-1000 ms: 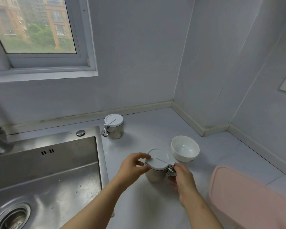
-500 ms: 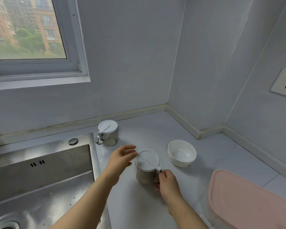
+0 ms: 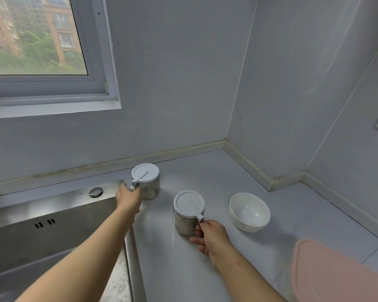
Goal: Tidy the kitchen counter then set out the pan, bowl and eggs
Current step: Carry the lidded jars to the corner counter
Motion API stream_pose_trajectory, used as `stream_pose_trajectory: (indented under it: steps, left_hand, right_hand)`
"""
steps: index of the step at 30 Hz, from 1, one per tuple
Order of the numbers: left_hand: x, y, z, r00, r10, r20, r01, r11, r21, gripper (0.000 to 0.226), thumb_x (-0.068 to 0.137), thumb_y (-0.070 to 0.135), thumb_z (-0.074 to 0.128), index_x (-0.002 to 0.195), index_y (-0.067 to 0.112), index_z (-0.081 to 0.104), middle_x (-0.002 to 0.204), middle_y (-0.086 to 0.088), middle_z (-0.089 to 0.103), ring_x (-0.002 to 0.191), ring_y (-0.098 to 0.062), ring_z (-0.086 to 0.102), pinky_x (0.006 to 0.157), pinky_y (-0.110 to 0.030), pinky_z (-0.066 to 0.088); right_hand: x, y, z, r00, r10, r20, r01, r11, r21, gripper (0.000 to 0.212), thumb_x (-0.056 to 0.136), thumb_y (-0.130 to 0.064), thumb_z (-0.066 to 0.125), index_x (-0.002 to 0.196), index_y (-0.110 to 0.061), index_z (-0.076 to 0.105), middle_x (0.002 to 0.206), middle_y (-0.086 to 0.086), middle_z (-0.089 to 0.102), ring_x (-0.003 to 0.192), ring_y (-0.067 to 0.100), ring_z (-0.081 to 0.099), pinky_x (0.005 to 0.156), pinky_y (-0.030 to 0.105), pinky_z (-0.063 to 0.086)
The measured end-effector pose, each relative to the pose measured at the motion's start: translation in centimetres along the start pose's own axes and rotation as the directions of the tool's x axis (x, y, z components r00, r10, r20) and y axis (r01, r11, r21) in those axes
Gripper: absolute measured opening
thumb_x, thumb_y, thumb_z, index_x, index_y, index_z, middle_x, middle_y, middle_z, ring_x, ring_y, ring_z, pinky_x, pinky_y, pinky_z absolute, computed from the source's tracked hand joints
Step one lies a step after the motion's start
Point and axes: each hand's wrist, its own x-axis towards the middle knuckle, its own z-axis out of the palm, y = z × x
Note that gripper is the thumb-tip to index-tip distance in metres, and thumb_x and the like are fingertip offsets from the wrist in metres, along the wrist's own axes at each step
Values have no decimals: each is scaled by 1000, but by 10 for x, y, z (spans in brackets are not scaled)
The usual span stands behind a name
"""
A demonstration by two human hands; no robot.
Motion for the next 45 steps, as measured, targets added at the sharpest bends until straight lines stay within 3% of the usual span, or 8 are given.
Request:
stream_pose_trajectory:
  steps: [3,8,13,22,31,45]
  left_hand:
    - [7,-1,-3,991,-10,133,8,1000,15,11,97,17,39,106,15,45,107,-9,50,86,-27,52,68,-31,43]
    - [7,-8,0,985,21,169,-24,1000,15,23,100,27,39,98,9,53,102,-6,55,79,-22,53,57,-24,38]
    - [-6,-9,5,954,-105,279,130,989,-71,25,100,28,34,84,16,49,86,-2,50,71,-16,57,61,-27,44]
    - [-61,-31,-6,936,-90,340,110,993,-42,26,99,24,35,79,15,49,85,-3,52,73,-18,58,64,-27,43]
    - [-117,-49,-27,844,-95,527,73,995,63,26,100,28,36,85,17,54,88,-3,55,66,-15,59,66,-25,46]
    - [-194,-77,-36,873,-115,475,83,993,89,27,99,23,37,81,13,54,89,-4,56,57,-16,53,64,-27,50]
  right_hand:
    - [3,-4,4,1000,14,10,-15,999,40,25,98,-16,39,75,-14,48,70,-1,49,58,13,53,48,20,34]
    - [5,-3,3,1000,1,4,-1,999,42,24,97,-18,44,74,-15,51,70,-2,50,56,13,47,49,21,34]
    - [4,0,1,1000,2,1,-2,997,72,22,96,-18,45,76,-16,53,71,-2,52,58,12,47,51,21,36]
    - [-17,13,-2,1000,16,-10,-14,982,189,24,96,-14,45,74,-13,54,67,-1,50,55,12,45,52,21,36]
    - [-47,30,-8,998,59,-35,-51,975,218,21,92,-8,46,73,-12,55,66,2,50,55,13,47,52,22,38]
    - [-102,81,-32,999,-45,-14,46,994,102,20,91,-5,46,74,-14,52,70,1,52,56,13,49,49,21,34]
